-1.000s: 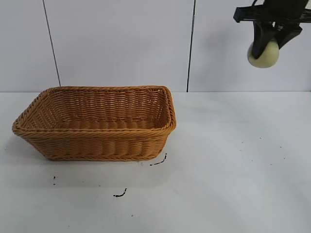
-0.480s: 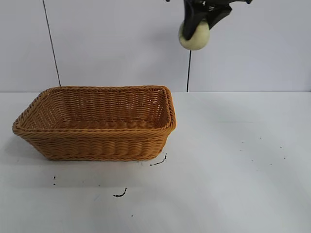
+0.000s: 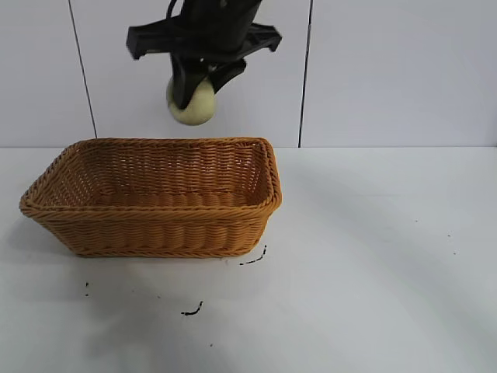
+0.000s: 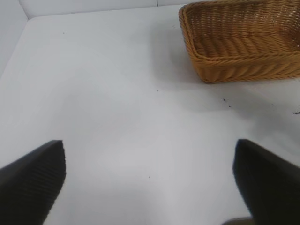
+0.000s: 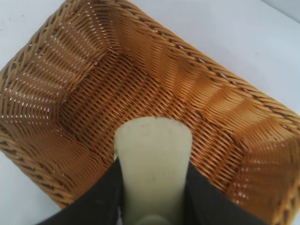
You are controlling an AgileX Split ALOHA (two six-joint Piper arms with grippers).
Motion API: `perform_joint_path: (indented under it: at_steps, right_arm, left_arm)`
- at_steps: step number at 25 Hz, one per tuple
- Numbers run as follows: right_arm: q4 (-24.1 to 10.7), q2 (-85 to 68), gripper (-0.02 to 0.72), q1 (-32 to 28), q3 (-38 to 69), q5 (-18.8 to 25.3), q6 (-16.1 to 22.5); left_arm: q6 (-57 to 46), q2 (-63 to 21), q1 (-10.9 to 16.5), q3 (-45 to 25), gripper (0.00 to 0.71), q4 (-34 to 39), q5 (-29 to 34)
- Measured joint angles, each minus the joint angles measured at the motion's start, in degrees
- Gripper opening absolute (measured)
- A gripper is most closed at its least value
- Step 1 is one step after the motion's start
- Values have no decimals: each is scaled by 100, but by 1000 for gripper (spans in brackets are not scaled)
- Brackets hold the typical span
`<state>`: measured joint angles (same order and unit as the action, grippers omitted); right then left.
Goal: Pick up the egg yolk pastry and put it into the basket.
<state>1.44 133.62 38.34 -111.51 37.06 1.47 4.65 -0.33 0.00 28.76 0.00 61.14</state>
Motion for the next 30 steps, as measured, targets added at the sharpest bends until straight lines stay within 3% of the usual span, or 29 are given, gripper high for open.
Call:
perform_joint_path:
  at_steps: [7, 10, 14, 16, 19, 30]
  right_arm:
    - [4, 522, 223, 0, 0, -486, 18]
    - [10, 536, 307, 0, 0, -492, 18]
    - [10, 536, 492, 0, -7, -434, 18]
    - [4, 520, 586, 0, -110, -201, 18]
    - [-71, 494, 636, 0, -423, 208, 18]
    - [-216, 247, 647, -145, -2467, 2148, 88]
  left_arm:
    - [0, 0, 0, 0, 697, 0, 0]
    - [0, 0, 0, 0, 697, 0, 0]
    - [0, 0, 0, 0, 697, 0, 0]
    - [0, 0, 0, 0, 697, 0, 0]
    - [0, 0, 0, 0, 697, 0, 0]
    - [0, 0, 0, 0, 697, 0, 0]
